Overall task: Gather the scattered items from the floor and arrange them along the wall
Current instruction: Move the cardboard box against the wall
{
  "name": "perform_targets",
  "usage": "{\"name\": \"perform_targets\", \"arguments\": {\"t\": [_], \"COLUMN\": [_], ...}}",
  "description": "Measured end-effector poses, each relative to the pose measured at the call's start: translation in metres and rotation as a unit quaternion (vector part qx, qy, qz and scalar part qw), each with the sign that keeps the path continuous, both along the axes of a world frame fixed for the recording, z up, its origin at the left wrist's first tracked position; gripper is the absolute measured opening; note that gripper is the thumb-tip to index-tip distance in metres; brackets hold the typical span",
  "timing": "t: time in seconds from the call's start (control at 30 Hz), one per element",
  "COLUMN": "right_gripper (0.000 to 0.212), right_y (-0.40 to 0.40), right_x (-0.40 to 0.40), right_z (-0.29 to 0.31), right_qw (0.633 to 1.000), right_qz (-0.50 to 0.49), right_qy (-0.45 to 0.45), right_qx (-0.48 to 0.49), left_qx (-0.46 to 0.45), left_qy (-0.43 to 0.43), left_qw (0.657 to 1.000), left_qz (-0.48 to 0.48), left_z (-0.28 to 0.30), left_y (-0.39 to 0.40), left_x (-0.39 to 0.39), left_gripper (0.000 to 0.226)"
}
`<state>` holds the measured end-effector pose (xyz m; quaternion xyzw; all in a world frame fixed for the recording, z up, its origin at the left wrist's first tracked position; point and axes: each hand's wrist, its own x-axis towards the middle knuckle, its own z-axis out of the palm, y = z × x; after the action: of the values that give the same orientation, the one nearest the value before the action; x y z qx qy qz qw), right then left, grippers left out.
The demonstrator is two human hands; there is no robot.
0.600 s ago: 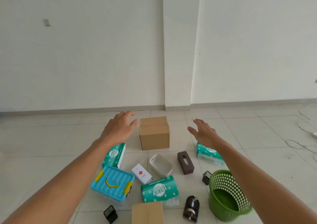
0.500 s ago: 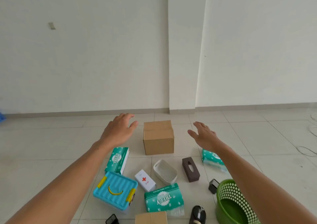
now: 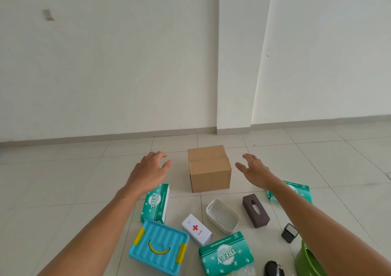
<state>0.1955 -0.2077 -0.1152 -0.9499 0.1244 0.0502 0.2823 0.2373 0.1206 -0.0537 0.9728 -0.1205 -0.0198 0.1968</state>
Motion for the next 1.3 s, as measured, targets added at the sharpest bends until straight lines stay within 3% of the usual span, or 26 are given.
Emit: {"name": "perform_targets", "arguments": {"t": [0.2, 0.4, 0.7, 1.13, 1.3], "right_gripper": [0.064, 0.061, 0.064, 0.065, 0.063], "right_y": [0.084, 0.152, 0.205, 0.257, 0.28], "right_x": [0.025, 0.041, 0.066, 0.263, 0.339], "right_z": [-0.02, -0.028, -0.075, -0.111, -0.093], "right_qw": [0.993, 0.972, 0.96, 0.918, 0.919], "right_qz": [-0.106, -0.214, -0.257, -0.378, -0.379], "right_qy": [0.011, -0.002, 0.048, 0.012, 0.03], "right_qx": [0.052, 0.093, 0.103, 0.119, 0.102], "left_qx": [-0.013, -0.036, -0.03, 0.006, -0.073], "left_qy": [0.017, 0.027, 0.1, 0.147, 0.131], "left_qw": [0.998, 0.992, 0.982, 0.952, 0.949], "left_qz": [-0.065, -0.118, -0.155, -0.27, -0.277], "left_z": [-0.008, -0.006, -0.032, -0.068, -0.064], "left_y": [0.088, 0.16, 0.241, 0.224, 0.206], "left_x": [0.074, 0.13, 0.225, 0.423, 0.513], "left_gripper": [0.044, 0.027, 0.026, 0.039, 0.038]}}
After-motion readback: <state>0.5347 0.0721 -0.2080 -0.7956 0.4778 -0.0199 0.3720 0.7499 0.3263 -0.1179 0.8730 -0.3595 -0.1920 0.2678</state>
